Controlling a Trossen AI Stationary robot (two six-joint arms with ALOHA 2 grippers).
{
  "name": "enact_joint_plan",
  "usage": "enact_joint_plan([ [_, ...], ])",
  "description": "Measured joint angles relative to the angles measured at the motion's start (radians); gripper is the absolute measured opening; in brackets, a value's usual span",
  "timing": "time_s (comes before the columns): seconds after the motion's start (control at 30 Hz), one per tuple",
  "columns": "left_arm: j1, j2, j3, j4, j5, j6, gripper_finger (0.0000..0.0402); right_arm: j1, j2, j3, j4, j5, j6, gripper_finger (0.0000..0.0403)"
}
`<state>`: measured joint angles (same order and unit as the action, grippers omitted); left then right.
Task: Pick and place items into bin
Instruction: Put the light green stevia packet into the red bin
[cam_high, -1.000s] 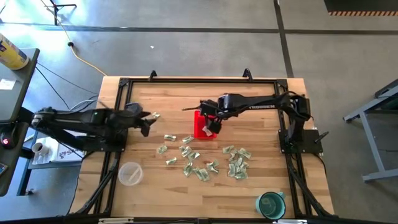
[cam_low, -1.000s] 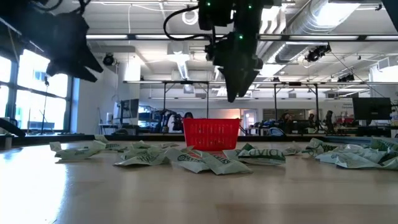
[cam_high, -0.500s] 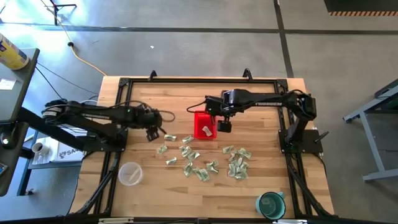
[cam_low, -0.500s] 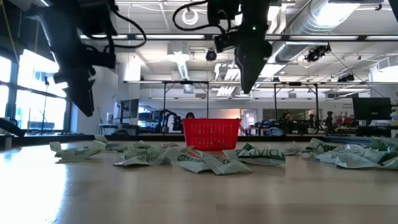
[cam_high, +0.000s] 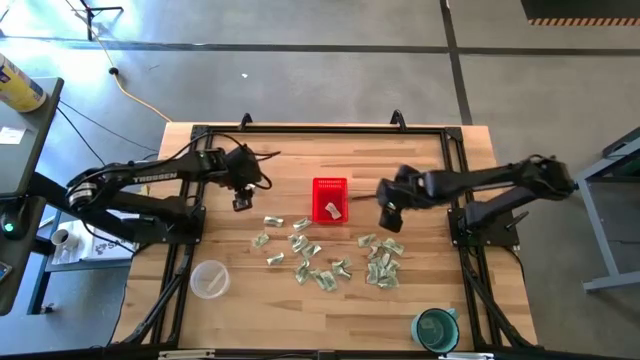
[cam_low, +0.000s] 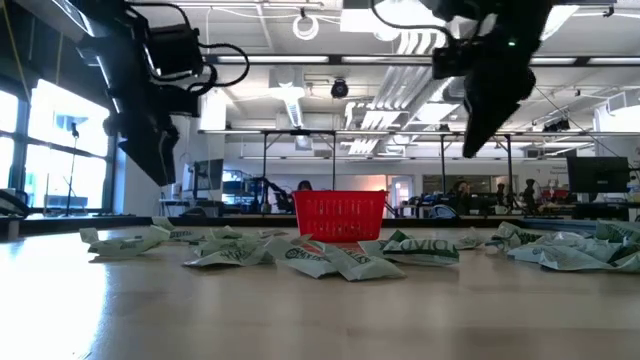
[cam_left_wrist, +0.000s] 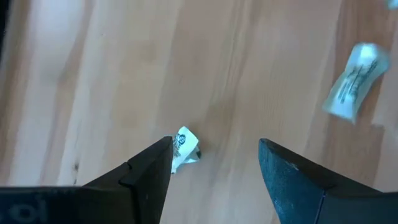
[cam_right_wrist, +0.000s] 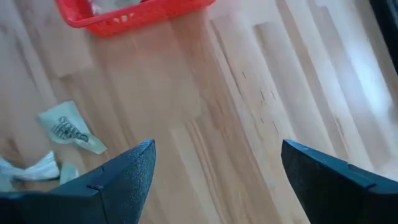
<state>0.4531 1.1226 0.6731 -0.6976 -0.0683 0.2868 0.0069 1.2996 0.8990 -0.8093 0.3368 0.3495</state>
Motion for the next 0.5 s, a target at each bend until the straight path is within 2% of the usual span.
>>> enact_joint_plan([
  [0.17, 0.054, 0.099, 0.000, 0.010, 0.030, 0.062, 0.0271, 0.073, -0.061, -0.129, 0.048, 0.046, 0.133, 0.0337],
  [0.3, 0.070, 0.189, 0.000, 0.067, -0.064, 0.144, 0.0271, 0.099, -0.064, -0.189, 0.056, 0.022, 0.208, 0.0337],
  [0.5, 0.100, 0.281, 0.000, 0.079, -0.101, 0.214, 0.0269, 0.119, -0.064, -0.209, 0.071, 0.030, 0.256, 0.0337],
])
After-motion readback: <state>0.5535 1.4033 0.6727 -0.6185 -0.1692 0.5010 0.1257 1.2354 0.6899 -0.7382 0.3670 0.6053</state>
